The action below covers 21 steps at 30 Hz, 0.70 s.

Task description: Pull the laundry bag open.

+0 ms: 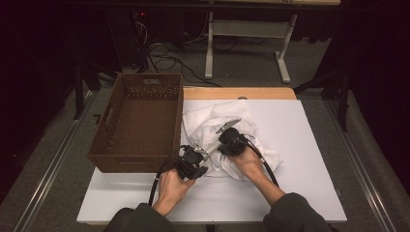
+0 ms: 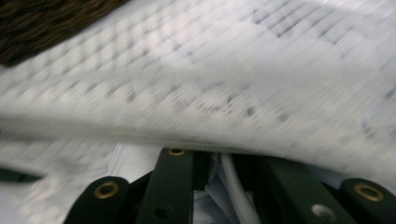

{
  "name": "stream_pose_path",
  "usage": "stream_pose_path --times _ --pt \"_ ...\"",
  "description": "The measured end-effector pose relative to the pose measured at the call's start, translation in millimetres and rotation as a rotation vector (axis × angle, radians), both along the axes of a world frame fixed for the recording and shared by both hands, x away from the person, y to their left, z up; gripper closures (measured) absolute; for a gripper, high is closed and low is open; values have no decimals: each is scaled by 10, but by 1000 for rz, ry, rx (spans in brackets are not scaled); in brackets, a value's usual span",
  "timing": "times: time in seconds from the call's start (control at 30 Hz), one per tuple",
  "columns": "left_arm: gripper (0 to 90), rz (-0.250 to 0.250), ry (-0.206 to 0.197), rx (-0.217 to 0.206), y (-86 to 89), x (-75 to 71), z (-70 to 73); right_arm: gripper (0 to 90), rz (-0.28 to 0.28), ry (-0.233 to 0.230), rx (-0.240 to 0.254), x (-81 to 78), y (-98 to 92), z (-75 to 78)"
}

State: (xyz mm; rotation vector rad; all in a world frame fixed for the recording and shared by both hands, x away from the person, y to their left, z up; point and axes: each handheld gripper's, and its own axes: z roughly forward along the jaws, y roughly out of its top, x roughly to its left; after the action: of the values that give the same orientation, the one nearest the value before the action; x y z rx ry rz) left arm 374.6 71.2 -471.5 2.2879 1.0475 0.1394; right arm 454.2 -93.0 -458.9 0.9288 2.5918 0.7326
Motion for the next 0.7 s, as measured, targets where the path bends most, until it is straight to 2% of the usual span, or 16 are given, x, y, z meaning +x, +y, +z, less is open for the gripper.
stream_pose_path --times 0.1,0.17,0.23,0.3,0.37,0.4,0.53,0.63,0.7 --pt "880 2 -4 14 20 -29 13 850 -41 -53 -56 86 71 53" --pt "880 10 0 14 43 -32 8 847 -63 -73 -91 160 107 29" --pt "880 13 3 16 64 -18 -7 817 -66 -59 -92 190 121 9" --pt "878 14 14 5 76 -7 -38 745 -41 -55 -65 160 100 22" --pt "878 14 16 6 84 5 -51 649 -5 -15 -30 72 38 84" --pt "877 15 17 4 87 9 -53 617 12 -2 -30 17 8 122" --pt "875 25 23 -23 115 22 -58 529 91 0 -34 -228 -133 275" --pt "875 29 17 -35 125 23 -44 469 145 5 -50 -381 -181 300" --pt "875 29 14 -36 125 21 -41 432 157 5 -70 -400 -159 248"
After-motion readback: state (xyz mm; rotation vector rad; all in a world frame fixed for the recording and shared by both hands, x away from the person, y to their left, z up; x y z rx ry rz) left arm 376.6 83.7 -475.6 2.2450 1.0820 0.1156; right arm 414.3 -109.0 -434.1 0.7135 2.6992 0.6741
